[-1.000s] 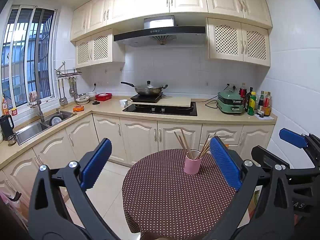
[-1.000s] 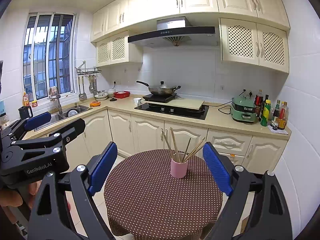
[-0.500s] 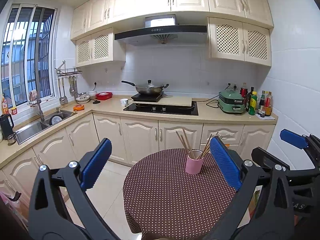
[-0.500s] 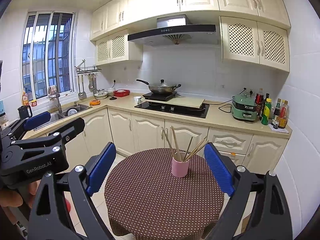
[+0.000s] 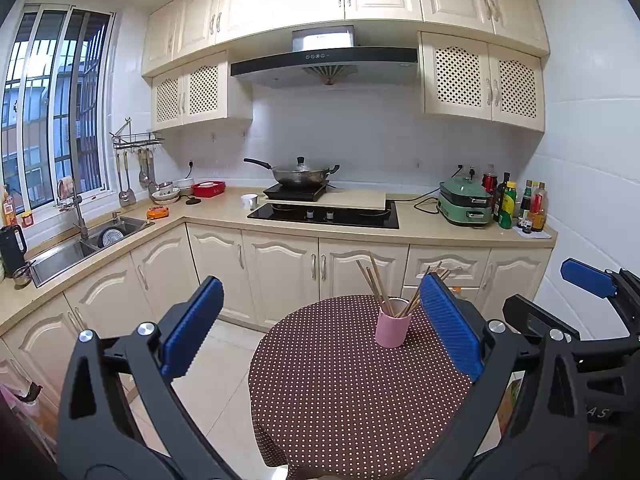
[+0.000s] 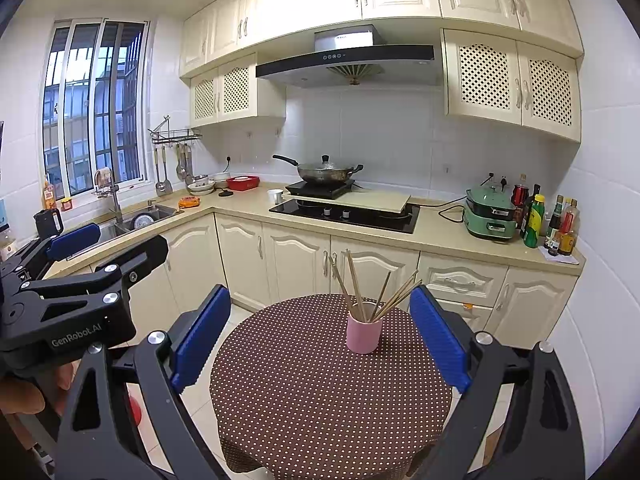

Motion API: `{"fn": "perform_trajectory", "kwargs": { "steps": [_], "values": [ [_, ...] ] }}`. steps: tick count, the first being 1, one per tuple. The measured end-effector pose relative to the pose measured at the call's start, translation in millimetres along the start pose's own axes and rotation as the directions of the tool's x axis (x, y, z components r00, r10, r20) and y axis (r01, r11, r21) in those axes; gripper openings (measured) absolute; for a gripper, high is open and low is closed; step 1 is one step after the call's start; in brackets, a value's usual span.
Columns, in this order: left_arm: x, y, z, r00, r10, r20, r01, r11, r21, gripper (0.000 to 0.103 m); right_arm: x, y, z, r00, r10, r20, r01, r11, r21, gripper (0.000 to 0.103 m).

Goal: Organize utensils

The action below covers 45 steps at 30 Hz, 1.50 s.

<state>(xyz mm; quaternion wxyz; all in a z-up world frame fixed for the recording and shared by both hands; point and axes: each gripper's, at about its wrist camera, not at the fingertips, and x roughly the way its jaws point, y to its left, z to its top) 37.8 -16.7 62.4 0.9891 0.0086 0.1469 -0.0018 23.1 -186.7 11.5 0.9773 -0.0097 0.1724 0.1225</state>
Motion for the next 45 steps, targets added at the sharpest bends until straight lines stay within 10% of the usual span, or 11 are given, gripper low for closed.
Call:
{"fn": "perform_trajectory", "kwargs": {
  "steps": [29, 45],
  "values": [
    [34.7, 18.5, -6.3, 0.999, -0.029, -0.025, 0.029, 1.0, 0.003, 0.096, 26.4, 6.7, -5.9, 0.999, -0.036, -0.028, 0.037, 0.999, 0.019, 0.089],
    [121.4, 0.5, -7.2, 0.996, -0.005, -0.087, 0.006, 1.0, 0.017, 0.097, 105.4, -26.6, -7.6, 0.998, 0.013, -0.057, -0.011, 0.999, 0.041, 0.09]
  ]
}}
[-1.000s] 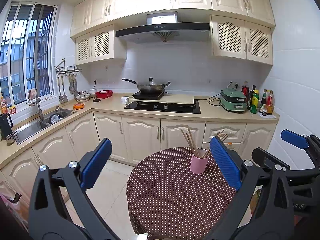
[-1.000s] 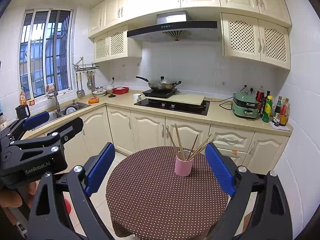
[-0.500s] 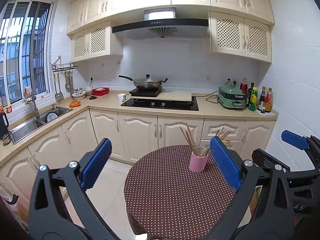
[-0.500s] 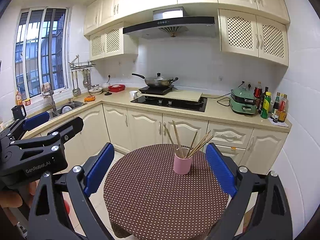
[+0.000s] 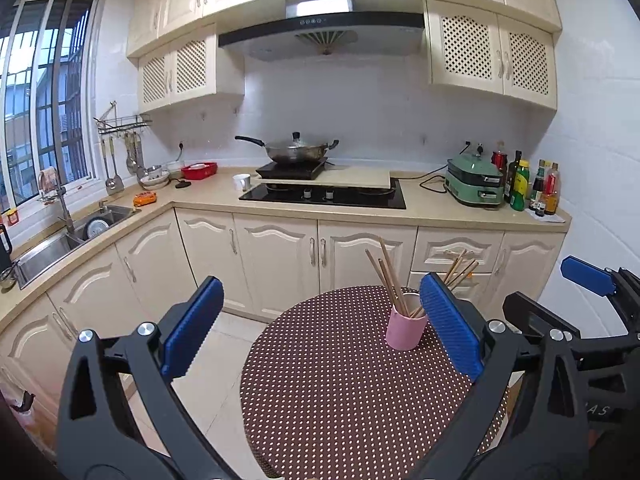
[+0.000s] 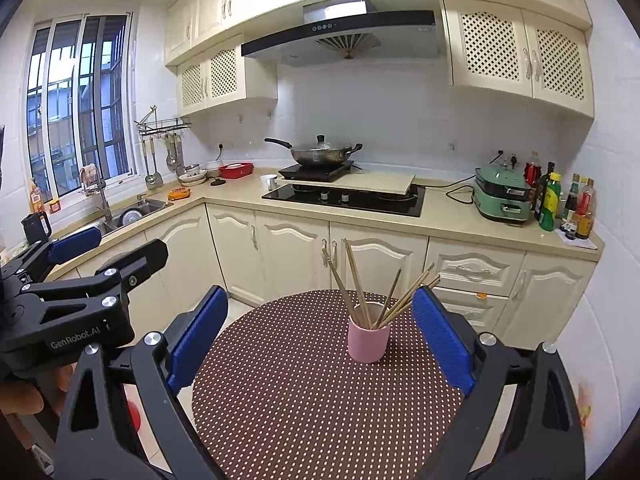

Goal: Organize utensils

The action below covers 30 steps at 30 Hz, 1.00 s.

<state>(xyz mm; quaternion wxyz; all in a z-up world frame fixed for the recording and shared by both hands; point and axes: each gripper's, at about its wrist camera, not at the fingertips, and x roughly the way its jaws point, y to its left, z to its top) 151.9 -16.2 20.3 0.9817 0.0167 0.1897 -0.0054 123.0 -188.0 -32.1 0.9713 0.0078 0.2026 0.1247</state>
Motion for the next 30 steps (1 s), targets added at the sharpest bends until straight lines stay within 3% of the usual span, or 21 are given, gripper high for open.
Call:
{"fn": "perform_trajectory", "kwargs": {
  "steps": [18, 30],
  "values": [
    [111.8, -28.4, -18.6, 0.989, 0.023, -0.144, -0.025, 1.0, -0.012, 0.097, 91.7, -43.2, -12.9, 0.99, 0.015, -0.141, -0.014, 1.0, 0.01, 0.09],
    [168.0, -33.2, -44.7, 0.963, 0.063, -0.26, -0.068, 0.998, -0.009, 0.097, 142.7, -53.4, -33.6, 0.965, 0.061, -0.256, -0.057, 0.998, 0.023, 0.09]
  ]
}}
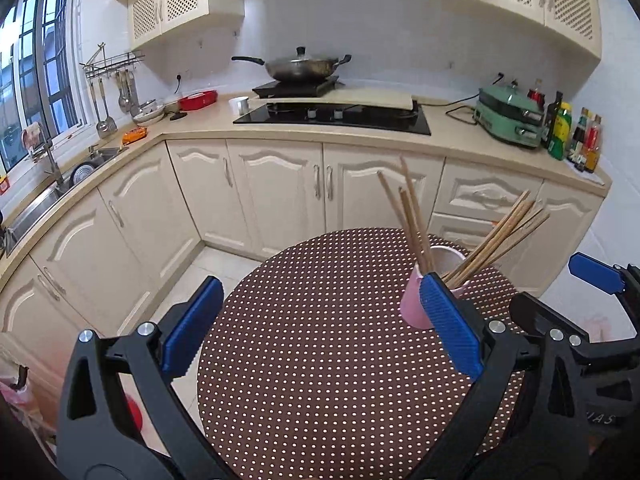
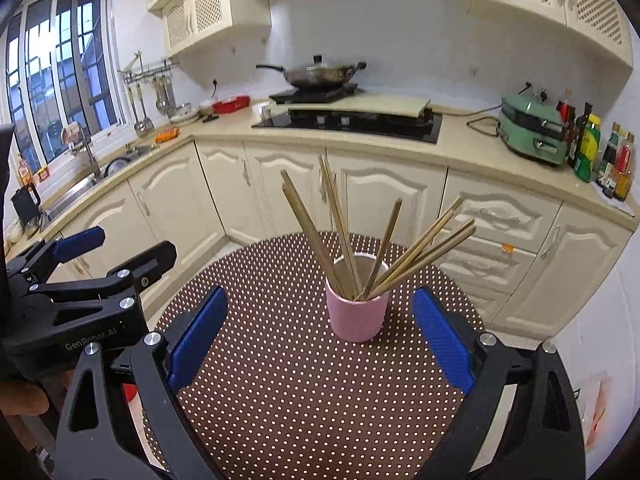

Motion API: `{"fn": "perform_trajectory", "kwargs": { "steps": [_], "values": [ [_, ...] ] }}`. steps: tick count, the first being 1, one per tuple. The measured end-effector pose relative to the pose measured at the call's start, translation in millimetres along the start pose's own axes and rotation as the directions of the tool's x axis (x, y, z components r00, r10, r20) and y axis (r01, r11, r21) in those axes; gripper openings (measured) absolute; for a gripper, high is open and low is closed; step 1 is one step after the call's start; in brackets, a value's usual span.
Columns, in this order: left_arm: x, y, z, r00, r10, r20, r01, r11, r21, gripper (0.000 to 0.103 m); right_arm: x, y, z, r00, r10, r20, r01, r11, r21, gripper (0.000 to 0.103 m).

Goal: Organize utensils

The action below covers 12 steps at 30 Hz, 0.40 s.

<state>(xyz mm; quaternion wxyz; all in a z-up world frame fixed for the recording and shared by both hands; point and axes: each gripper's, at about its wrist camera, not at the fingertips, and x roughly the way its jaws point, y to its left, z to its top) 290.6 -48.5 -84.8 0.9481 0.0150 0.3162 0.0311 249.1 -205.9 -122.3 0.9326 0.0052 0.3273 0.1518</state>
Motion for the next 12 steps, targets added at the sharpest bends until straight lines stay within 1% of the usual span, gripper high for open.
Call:
{"fn": "perform_trajectory", "kwargs": {
  "steps": [5, 12],
  "values": [
    [17.6, -2.0, -4.8, 0.999, 0.006, -0.033, -0.007, 1.0, -0.013, 0.097, 17.2, -6.3, -4.4, 0.999, 0.014, -0.04, -0.014, 1.0, 0.014, 0.09],
    [47.6, -4.3, -19.0, 0.993, 0.02, -0.114, -0.022, 1.0, -0.02, 0.097, 42.7, -9.0, -15.5, 0.994, 0.013, -0.106, -0.012, 1.0, 0.006, 0.09]
  ]
}}
